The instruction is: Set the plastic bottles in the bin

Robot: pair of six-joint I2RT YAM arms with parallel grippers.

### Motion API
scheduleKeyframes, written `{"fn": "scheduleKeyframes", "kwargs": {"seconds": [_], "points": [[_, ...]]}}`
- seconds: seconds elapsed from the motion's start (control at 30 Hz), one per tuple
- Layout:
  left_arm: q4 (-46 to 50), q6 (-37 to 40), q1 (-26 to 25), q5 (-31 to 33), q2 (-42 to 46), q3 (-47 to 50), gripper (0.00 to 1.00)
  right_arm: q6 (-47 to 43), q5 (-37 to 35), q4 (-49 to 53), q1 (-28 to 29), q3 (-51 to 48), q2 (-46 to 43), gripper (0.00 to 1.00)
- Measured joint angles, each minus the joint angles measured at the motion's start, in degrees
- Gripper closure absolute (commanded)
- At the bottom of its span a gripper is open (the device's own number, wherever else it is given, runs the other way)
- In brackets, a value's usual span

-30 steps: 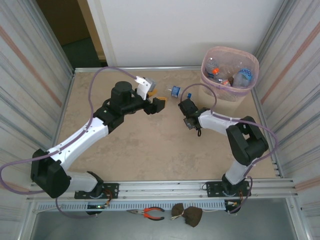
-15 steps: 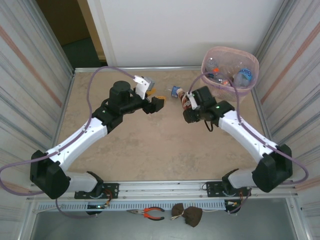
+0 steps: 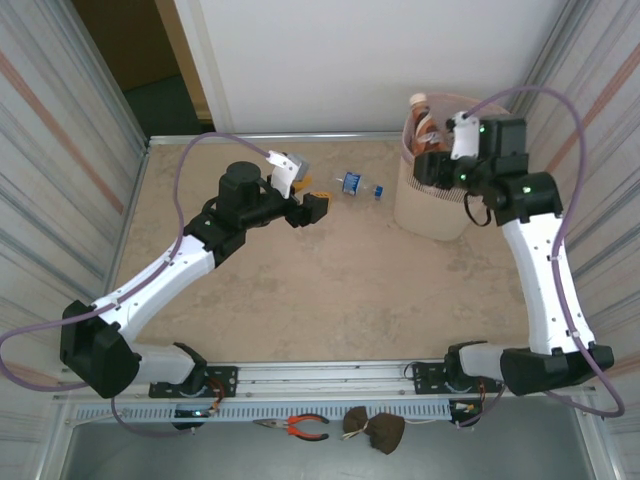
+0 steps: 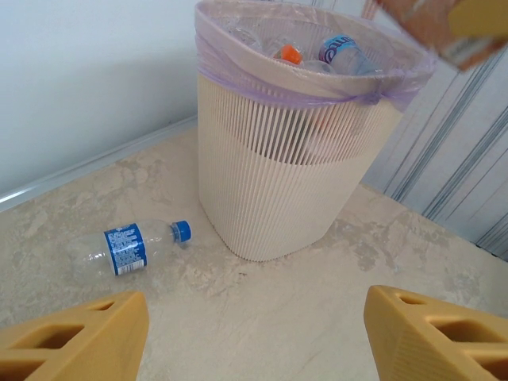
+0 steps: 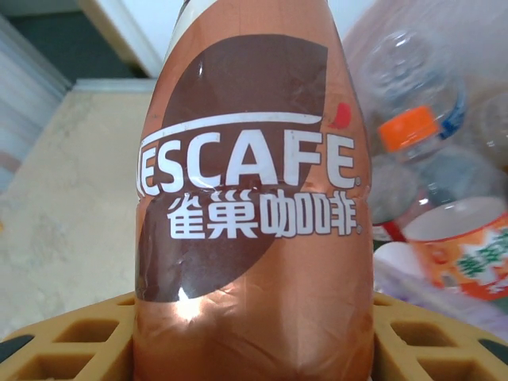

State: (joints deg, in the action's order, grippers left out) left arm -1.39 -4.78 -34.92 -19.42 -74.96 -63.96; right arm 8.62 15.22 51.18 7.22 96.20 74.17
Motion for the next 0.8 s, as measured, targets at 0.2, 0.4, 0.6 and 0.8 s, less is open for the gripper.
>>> {"fn": "scheduleKeyframes", "kwargs": {"seconds": [0.2,0.4,0.6,0.8], "points": [[-0.11,-0.02,0.07,0.02,0.00,0.00,0.28,2.16,5.05,3.19,-9.70,9.40,7.45,0.50],[-0.11,-0.02,0.11,0.02,0.00,0.00,0.28,2.29,9.11,6.16,-16.15,16.65,15.96,0.52],[-0.11,-0.04,0.11,0.02,0.00,0.00,0.28,1.18,12.09,9.73,-18.38,22.97,24.26,0.52],[-0.11,-0.07,0.28,0.02,0.00,0.00,0.27,-0.61,12.76,13.49,-18.38,24.48,28.74,0.49]]}}
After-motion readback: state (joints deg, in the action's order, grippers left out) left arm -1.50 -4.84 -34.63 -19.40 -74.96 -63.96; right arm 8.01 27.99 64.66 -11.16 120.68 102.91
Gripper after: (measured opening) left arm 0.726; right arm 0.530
